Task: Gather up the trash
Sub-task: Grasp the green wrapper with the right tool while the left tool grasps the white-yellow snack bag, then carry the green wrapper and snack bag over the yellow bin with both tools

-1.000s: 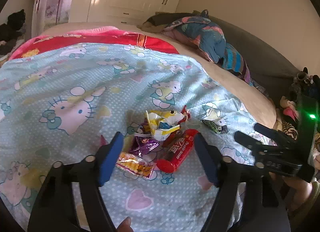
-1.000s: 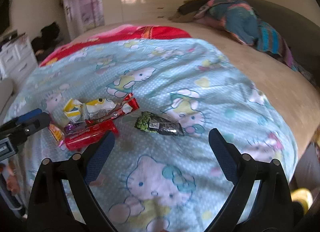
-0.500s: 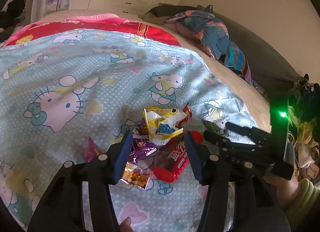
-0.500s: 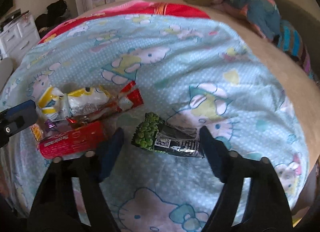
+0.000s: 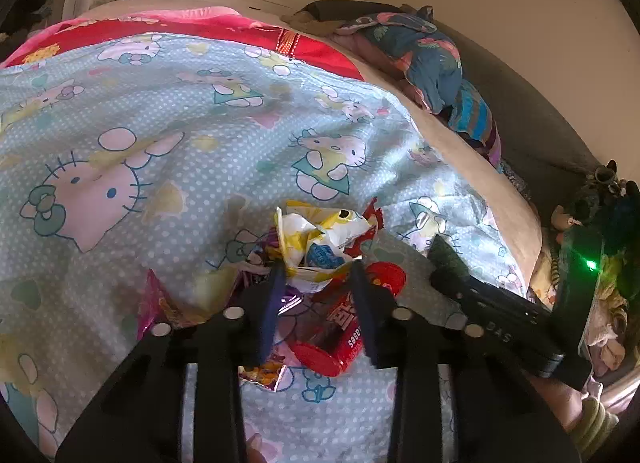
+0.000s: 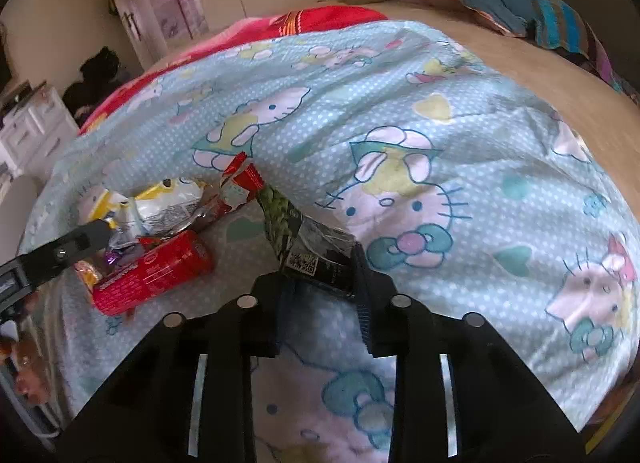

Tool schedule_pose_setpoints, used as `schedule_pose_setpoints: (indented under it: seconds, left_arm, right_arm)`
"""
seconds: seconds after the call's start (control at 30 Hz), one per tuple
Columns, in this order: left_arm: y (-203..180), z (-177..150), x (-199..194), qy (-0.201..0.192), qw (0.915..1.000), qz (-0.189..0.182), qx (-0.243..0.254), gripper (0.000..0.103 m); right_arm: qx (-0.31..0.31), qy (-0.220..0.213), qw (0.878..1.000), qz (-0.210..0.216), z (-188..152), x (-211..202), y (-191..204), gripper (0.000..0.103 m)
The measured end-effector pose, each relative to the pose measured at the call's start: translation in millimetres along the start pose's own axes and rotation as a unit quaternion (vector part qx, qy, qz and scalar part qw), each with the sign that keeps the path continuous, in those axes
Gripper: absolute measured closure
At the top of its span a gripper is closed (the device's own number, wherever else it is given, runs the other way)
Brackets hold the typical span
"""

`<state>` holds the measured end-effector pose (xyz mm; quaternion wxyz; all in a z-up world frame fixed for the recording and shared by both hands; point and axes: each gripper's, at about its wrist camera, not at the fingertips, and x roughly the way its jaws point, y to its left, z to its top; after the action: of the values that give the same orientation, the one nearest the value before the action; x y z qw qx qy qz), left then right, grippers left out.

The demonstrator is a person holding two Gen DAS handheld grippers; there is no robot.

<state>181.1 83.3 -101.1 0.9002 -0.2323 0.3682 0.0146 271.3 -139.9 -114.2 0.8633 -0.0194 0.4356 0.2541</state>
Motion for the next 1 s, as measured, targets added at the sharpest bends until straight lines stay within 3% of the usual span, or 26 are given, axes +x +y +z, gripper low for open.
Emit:
schedule_pose_setpoints:
  seconds: [0.4, 0.47, 1.0]
  left_arm:
    - [-11, -3, -19, -0.021, 0.9995, -0.02, 0.013, 0.084]
    - [-14, -3, -25, -0.029, 0.999, -0.028, 0.018, 0.093]
    - [-44, -8, -67, -0.063, 0.9948, -0.049, 0.063, 0.094]
  right_arm:
    - [0.037, -0.043, 0.998, 0.014, -34, -47, -7, 0.096]
    - [0.035, -0.052, 0.998, 0.017, -40, -55, -2, 0.096]
    - [0.038, -0.081, 0.995, 0.039, -68, -106, 9, 0.096]
